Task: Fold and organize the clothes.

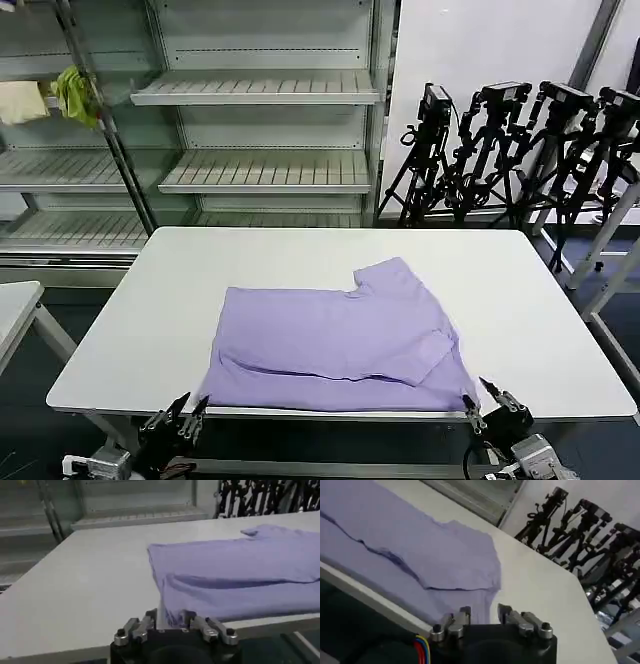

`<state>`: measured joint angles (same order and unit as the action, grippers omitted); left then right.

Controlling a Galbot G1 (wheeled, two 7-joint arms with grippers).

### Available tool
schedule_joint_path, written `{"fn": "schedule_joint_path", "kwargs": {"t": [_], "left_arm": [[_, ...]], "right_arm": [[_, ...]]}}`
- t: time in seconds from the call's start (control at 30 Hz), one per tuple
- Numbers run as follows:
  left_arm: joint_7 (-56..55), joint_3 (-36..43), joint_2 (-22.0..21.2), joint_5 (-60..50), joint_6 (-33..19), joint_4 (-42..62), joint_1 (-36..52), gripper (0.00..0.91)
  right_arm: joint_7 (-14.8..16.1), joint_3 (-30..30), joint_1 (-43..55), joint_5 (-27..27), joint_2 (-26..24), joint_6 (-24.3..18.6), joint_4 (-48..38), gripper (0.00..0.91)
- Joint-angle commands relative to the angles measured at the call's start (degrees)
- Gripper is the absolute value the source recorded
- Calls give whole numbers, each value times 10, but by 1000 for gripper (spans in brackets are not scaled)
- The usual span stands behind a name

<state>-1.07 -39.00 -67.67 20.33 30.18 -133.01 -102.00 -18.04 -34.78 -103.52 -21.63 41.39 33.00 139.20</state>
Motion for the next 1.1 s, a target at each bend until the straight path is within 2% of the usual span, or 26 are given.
{"fn": "schedule_joint_path", "kwargs": {"t": [0.03, 0.1, 0.2, 0.33, 0.4, 0.63, 0.83, 1.1], "left_arm": [[-3, -11, -1, -1, -2, -2, 2, 907], [-2, -34, 3, -1, -7, -2, 19, 907], [3, -47, 12, -5, -21, 10, 68, 907], [12, -36, -3, -14, -31, 47, 139, 907], [15, -26, -3, -9, -29, 78, 177, 907], [15, 16, 22, 34, -5, 173, 325, 907], [15, 59, 29, 69, 10, 271, 410, 907], [6, 109, 14, 105, 29, 361, 501, 907]], "right_arm": [[-2, 1, 14, 0, 0, 1, 3, 907], [-2, 1, 33, -5, 3, 1, 1, 907], [2, 8, 113, -29, 19, -6, -32, 907], [6, 37, 223, -49, 54, -28, -89, 907], [6, 67, 294, -74, 73, -28, -124, 907], [9, 163, 460, -98, 109, -18, -241, 907], [2, 224, 568, -135, 129, 0, -343, 907], [9, 281, 658, -186, 174, 2, -463, 907]]}}
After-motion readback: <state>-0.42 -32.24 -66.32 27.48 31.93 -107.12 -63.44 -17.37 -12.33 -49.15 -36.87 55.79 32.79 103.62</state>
